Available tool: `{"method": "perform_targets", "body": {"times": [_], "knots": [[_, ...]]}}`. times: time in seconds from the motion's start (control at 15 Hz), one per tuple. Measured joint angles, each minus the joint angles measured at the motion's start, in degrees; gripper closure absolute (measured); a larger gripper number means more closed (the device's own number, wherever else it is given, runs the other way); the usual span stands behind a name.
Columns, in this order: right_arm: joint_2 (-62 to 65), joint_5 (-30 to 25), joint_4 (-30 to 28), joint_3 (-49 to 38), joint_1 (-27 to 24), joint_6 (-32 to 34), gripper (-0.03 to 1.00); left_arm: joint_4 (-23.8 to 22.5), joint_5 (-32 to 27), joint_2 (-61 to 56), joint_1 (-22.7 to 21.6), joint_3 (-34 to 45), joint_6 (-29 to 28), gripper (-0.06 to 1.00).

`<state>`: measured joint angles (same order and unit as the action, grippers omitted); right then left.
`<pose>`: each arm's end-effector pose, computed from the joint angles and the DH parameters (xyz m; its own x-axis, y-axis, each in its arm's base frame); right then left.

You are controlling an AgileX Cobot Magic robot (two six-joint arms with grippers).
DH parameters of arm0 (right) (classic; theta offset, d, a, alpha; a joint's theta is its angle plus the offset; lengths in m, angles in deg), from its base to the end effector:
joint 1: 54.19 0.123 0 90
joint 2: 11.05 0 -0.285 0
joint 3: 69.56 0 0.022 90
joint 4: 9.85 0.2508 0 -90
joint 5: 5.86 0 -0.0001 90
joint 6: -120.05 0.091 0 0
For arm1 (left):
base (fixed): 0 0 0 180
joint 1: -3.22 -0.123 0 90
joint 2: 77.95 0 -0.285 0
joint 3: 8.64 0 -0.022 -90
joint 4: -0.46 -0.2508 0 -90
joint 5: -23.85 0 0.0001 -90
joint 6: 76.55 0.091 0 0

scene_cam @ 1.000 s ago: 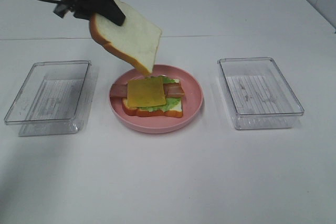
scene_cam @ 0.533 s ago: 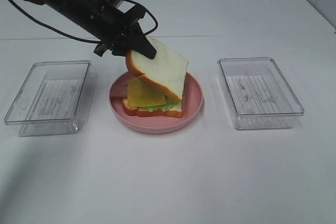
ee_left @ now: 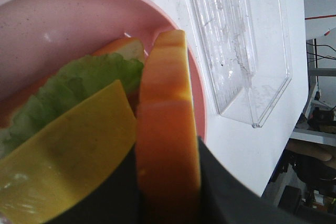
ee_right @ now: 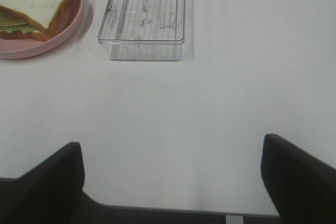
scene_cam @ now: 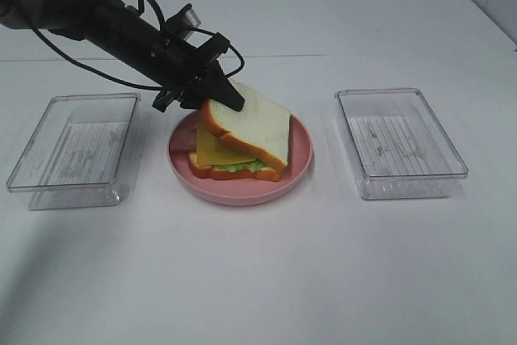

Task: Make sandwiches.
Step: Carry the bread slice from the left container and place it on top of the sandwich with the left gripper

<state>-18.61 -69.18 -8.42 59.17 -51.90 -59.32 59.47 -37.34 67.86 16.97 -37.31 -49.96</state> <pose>-0.0024 0.0019 0.2606 -0.5328 0.0009 -0.8463 -0.0470 0.9984 0.0307 0.4589 -0.1827 0.1318 -0.9787 0.0964 -0.1815 0.2019 0.6150 -0.7623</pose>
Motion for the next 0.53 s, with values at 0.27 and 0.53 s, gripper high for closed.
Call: {"method": "perform_targets", "body": {"times": [0.27, 0.53], "knots": [[0.0, 0.0, 0.0, 0.0, 0.0, 0.0, 0.09, -0.2, 0.2, 0.4, 0.0, 0.0, -0.5, 0.73], [0.0, 0.0, 0.0, 0.0, 0.0, 0.0, 0.09, -1.4, 0.8, 0.4, 0.0, 0.0, -1.7, 0.38]]}}
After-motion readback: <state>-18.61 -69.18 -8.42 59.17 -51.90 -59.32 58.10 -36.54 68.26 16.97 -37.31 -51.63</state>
